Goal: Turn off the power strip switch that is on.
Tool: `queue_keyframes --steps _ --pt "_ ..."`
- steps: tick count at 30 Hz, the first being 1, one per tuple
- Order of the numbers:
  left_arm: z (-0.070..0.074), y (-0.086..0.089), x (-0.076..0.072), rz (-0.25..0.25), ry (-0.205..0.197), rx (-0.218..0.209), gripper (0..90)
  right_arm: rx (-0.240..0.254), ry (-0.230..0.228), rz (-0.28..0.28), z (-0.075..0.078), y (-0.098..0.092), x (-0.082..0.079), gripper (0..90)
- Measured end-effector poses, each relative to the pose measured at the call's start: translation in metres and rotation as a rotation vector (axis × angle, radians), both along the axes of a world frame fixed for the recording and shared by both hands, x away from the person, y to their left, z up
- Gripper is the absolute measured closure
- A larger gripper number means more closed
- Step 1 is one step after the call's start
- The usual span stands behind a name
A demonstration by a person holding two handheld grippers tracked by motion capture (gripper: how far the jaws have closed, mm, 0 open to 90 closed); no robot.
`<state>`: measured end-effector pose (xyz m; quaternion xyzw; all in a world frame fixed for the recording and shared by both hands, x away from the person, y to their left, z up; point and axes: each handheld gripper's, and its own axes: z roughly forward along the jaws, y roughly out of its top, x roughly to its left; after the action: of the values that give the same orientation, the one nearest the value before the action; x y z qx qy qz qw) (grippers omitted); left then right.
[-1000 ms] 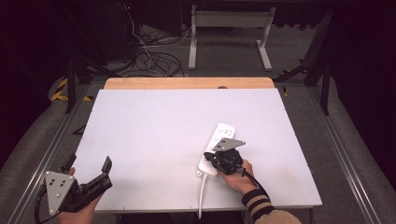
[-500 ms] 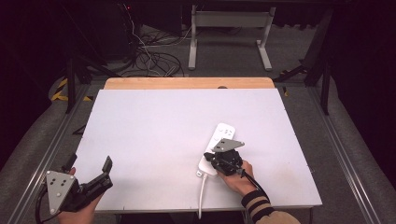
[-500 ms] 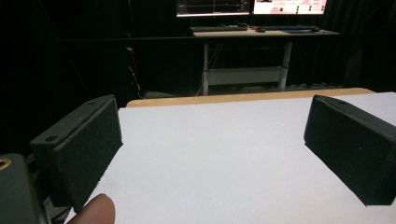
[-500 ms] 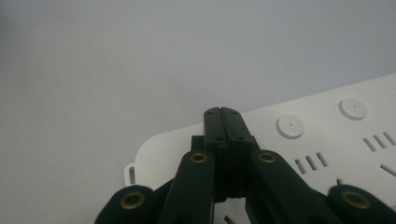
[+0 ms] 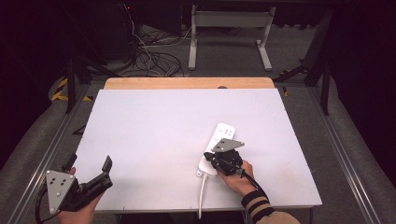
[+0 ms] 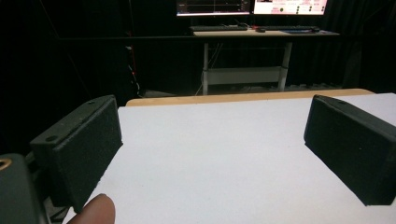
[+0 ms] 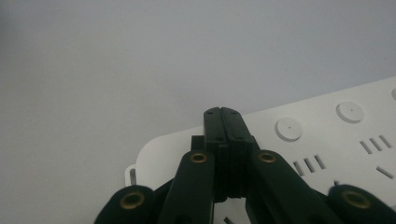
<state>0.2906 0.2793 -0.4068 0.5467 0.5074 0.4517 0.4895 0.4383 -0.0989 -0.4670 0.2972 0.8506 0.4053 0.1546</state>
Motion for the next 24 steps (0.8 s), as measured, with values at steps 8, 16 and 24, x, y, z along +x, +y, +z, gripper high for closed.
queue_keyframes --steps 8,16,24 --pt "0.000 0.000 0.000 0.000 0.001 0.002 4.6 0.018 0.002 -0.010 0.000 0.000 -0.001 90.0" --pt "0.000 0.002 0.001 0.002 0.003 0.000 4.7 0.093 -0.132 -0.065 0.017 -0.014 -0.002 90.0" --pt "0.000 0.001 0.001 0.002 0.002 -0.003 4.7 0.248 -0.220 -0.095 0.048 -0.044 -0.006 90.0"
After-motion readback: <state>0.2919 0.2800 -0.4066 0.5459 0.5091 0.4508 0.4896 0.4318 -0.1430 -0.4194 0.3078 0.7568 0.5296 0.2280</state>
